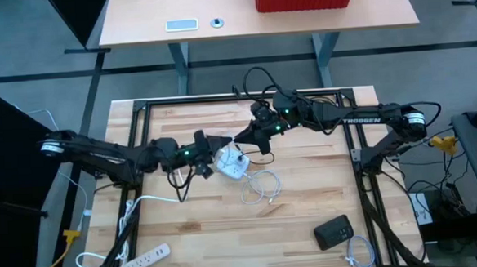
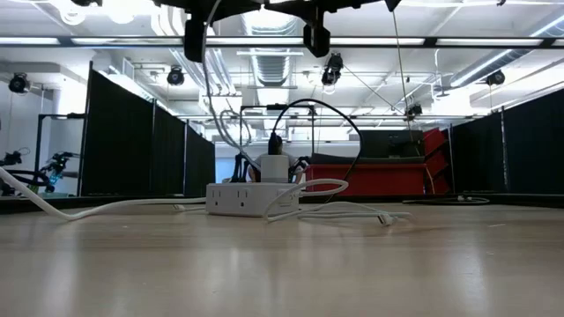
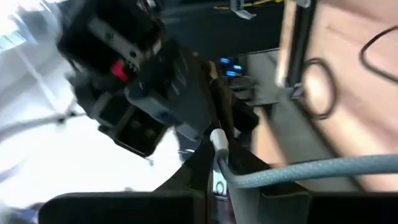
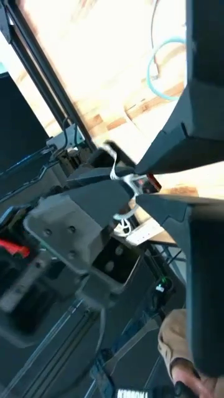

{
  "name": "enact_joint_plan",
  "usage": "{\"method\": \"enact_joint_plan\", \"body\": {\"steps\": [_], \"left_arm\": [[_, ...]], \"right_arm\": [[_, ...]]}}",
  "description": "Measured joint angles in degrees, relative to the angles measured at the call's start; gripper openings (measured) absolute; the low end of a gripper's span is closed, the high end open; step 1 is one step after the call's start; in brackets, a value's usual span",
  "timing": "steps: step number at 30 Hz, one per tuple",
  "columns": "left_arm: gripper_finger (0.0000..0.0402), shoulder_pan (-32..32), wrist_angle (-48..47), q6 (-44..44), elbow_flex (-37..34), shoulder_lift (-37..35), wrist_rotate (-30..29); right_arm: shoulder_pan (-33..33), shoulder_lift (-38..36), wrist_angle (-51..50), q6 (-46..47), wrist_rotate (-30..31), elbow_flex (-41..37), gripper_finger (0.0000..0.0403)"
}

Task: Insert USB
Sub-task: Insert the blue USB cable into the bottom white outlet extension

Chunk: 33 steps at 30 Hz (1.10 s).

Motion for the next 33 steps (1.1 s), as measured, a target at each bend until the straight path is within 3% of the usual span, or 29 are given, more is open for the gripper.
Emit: {"method": "enact_joint_plan", "body": {"steps": [8,12,17,22,25,28,33], "left_arm": [[0.0021,0.11,-28.02,-30.89,13.42,0.05,0.49],[0.0021,0.21,-37.1,-42.58,17.65,0.04,0.57],[0.0021,0.4,-49.52,-58.51,23.34,0.13,1.01],[0.0021,0.68,-72.36,-74.07,32.55,3.02,1.28],[0.0021,0.65,-85.4,-78.8,37.87,6.51,5.21],[0.0021,-0.55,-91.27,-79.82,40.84,10.2,11.8],[0.0021,-5.82,-103.93,-72.16,41.78,14.09,20.23]], "right_arm": [[0.15,-0.81,-1.37,-6.98,-0.72,-0.02,0.0136],[0.23,-1.89,-1.57,-11.98,-1.51,0.0,0.0169],[0.22,-3.83,-5.86,-20.71,-0.98,0.08,0.0196],[0.38,-5.95,-10.68,-28.05,0.76,0.07,0.0207],[0.85,-5.89,-12.31,-30.78,1.2,0.07,0.0207],[1.35,-5.41,-13.04,-32.8,1.26,0.07,0.0204],[3.17,-4.55,-16.25,-34.33,2.37,-0.84,0.0199]]}}
